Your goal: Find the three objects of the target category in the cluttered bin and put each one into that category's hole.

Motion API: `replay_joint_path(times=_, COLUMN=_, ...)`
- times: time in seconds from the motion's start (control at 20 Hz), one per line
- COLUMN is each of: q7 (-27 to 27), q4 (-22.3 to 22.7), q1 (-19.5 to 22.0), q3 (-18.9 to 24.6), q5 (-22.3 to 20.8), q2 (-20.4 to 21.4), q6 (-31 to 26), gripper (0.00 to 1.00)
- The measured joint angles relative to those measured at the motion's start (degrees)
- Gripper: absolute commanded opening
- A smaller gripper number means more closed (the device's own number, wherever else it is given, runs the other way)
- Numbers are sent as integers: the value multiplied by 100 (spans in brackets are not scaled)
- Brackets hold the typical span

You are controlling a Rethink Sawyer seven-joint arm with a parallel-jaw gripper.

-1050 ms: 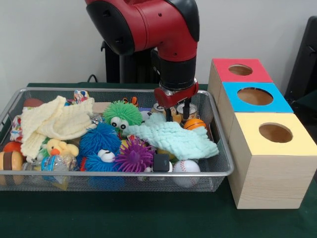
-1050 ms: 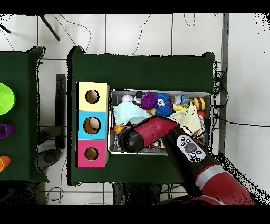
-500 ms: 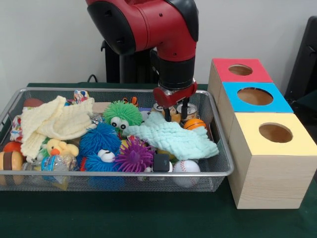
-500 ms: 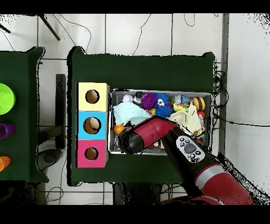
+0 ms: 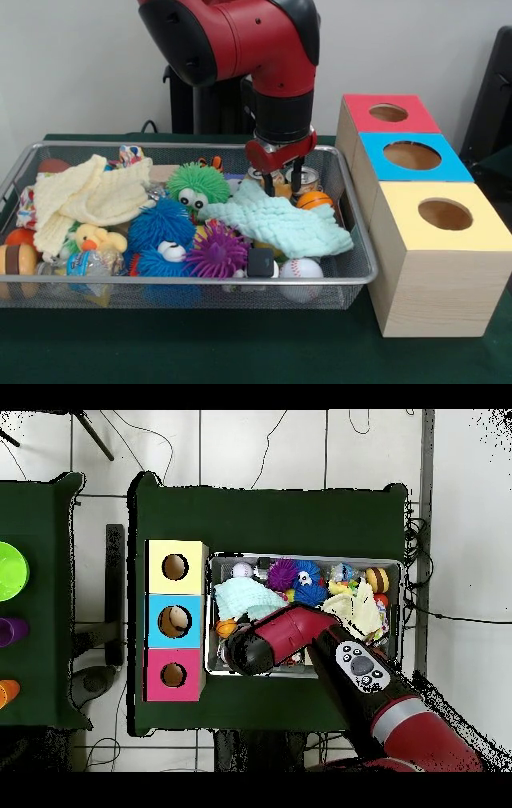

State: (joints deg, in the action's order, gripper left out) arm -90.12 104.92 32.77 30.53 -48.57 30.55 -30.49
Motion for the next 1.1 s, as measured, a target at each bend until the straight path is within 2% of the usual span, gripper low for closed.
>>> replay_joint_path(times=0.15, q7=0, q4=-1, q1=0, q3=0, q5=-1, q2=0, q6=0, gripper=100)
replay_joint_path(times=0.2, q7=0, q4=-1, q1=0, q3=0, q5=-1, q2=0, q6=0, gripper=0)
replay_joint_path(times=1.1, q7=0, q4=0, q1=0, q3=0, q5=-101, q2=3, q6=0, gripper=0)
